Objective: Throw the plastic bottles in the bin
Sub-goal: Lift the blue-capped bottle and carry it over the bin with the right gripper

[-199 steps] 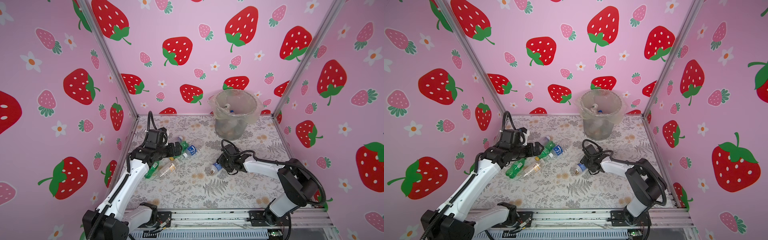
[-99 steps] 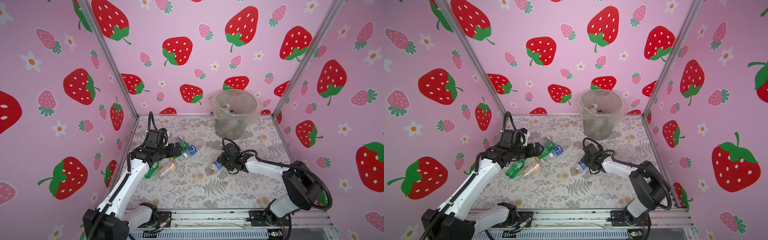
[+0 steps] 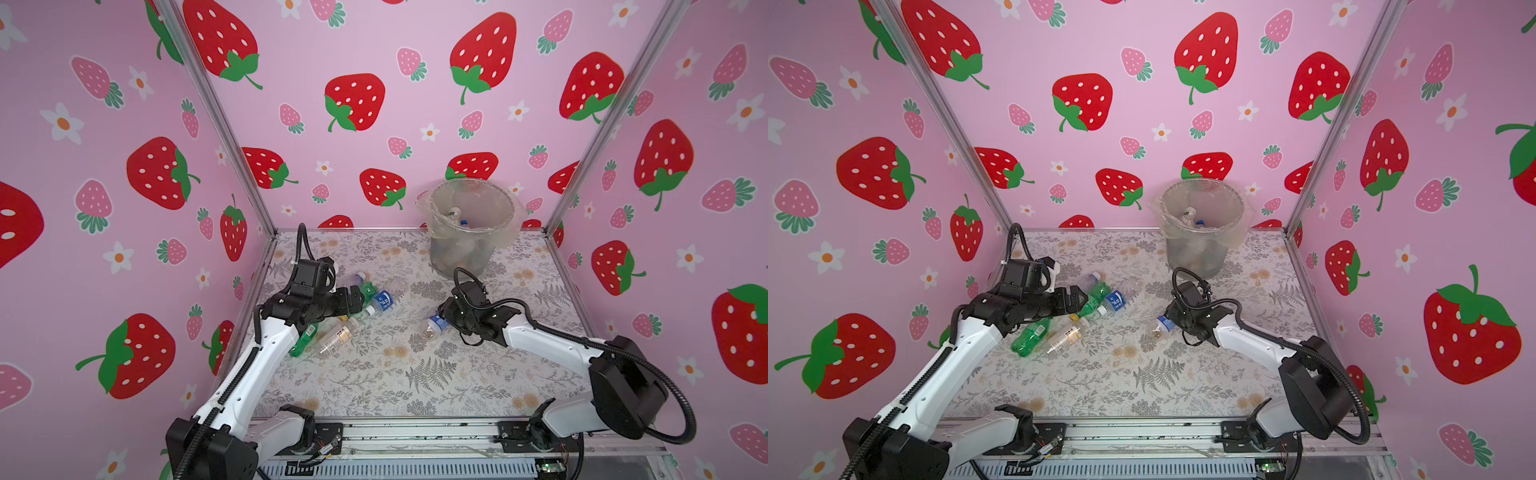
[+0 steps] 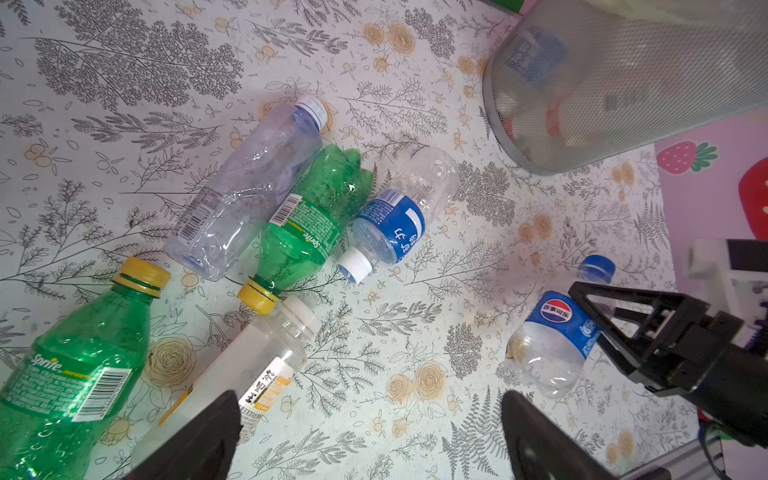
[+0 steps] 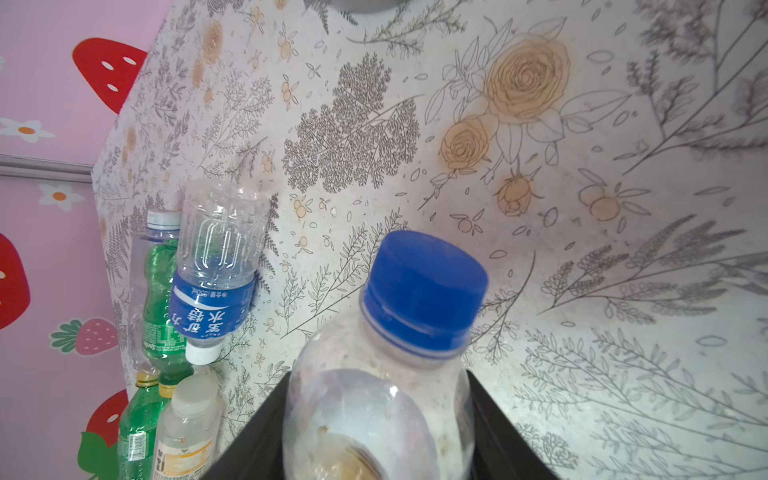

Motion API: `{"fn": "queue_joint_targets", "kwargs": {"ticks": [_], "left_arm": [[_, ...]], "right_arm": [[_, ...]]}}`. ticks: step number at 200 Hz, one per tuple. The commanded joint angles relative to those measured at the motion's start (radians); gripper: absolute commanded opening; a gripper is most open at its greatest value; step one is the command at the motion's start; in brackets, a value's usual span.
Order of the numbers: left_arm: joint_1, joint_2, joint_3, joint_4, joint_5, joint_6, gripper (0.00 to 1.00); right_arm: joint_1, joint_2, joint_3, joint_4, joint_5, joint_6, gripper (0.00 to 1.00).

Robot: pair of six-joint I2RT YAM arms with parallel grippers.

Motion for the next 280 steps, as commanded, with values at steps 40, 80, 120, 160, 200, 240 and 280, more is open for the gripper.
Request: {"fn": "queue_joint_targets", "kwargs": {"ticks": [40,80,120,160,200,240,280], "left_arm": [[0.006,-0.003,0.000,-0.018,-0.002,0.010,0.99],[0.007,-0.014,-0.002,-0.014,-0.018,0.007,0.99],[0.007,-0.004,0.000,-0.018,-0.019,0.009,0.99],[0.007,-0.001,0.000,-0.018,-0.022,0.009,0.99],[0.008,0.000,0.000,-0.020,-0.027,0.009,0.99],[0.009,0.001,0.000,-0.019,-0.027,0.009,0.99],[0.008,0.009,0.000,-0.018,-0.027,0.009,0.99]], "right_arm": [[-0.077,-0.147,0.069,-0.085,0.058,-0.095,0.58],[-0.113,-0.181,0.189,-0.193,0.061,-0.158,0.58],[-0.137,-0.193,0.293,-0.233,0.061,-0.218,0.58],[-0.172,-0.171,0.435,-0.288,0.056,-0.291,0.58],[-0.203,-0.123,0.599,-0.332,0.057,-0.332,0.58],[-0.229,-0.058,0.767,-0.379,0.059,-0.366,0.57],[-0.246,0.010,0.912,-0.428,0.105,-0.414,0.56]]}}
